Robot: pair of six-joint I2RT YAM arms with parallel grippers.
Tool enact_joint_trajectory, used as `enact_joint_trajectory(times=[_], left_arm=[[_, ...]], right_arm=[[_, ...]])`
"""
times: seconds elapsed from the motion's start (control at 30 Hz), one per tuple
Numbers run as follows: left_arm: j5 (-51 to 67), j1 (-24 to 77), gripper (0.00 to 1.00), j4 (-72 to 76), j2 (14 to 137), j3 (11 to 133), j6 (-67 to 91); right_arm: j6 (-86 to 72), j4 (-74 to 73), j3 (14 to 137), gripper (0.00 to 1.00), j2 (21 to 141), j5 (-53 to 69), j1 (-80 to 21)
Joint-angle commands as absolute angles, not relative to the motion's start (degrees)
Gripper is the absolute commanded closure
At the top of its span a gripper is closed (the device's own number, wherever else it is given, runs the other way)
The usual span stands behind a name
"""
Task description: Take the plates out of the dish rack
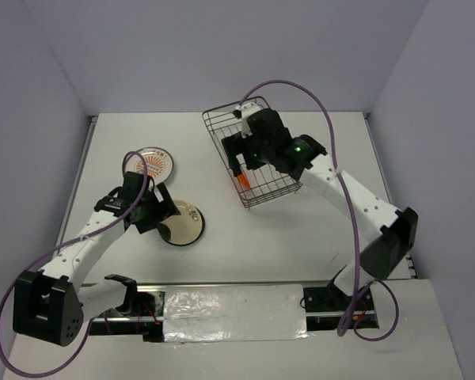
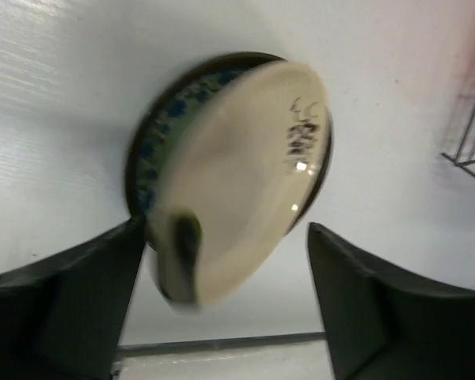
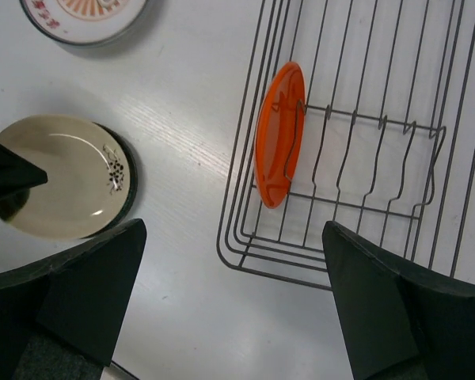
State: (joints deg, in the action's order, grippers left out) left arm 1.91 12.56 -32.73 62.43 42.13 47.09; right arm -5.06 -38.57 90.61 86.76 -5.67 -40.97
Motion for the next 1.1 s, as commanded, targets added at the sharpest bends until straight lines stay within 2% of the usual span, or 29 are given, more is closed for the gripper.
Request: enact_joint_trajectory(times=[0.0, 0.13, 0.3, 0.43, 0.47, 0.53, 0.57, 0.63, 0.9, 0.97, 1.07], left_arm=[[0.2, 12.2, 0.00, -31.8, 63.9, 42.8, 46.7], [0.2, 12.6, 0.01, -39.0, 67.3, 45.9, 44.0], [-3.0, 12.9, 0.01, -50.3, 75.7, 54.0, 39.6], [-7.6, 12.9, 0.01, -55.9, 70.0, 59.6, 39.7], [-8.3, 12.9, 0.00, -57.3, 69.1, 62.5, 39.6], [-8.5, 12.9, 0.01, -58.3, 67.2, 65.4, 39.3], [-8.4, 12.8, 0.00, -58.5, 67.1, 68.1, 39.0], [-7.4, 12.9, 0.00, -59.1, 67.0, 71.3, 38.4], [1.7, 12.9, 0.01, -57.7, 70.8, 83.8, 42.7], [3.7, 12.8, 0.01, -56.9, 72.1, 86.7, 46.4], [10.8, 12.7, 0.00, -52.9, 74.2, 90.1, 53.3]], right_arm=[[-8.2, -44.9, 98.2, 0.00, 94.4, -8.5, -40.3], [-10.7, -50.7, 105.6, 0.03, 103.2, -10.1, -40.3], [-11.3, -50.7, 108.8, 0.24, 111.2, -9.5, -39.1], [-10.9, -51.1, 110.7, 0.38, 116.1, -9.2, -38.2], [-10.8, -50.4, 110.5, 0.48, 116.5, -9.1, -38.1], [-10.2, -48.7, 109.3, 0.62, 116.2, -8.5, -38.1], [-10.0, -48.3, 108.7, 0.79, 115.7, -8.4, -38.0], [-9.9, -47.8, 107.8, 0.93, 113.5, -8.9, -38.0], [-4.8, -54.6, 114.8, 0.93, 104.6, -11.4, -38.1], [-0.4, -56.2, 117.6, 0.92, 102.0, -6.9, -38.3], [10.7, -56.6, 114.8, 0.90, 95.6, 2.6, -39.9]])
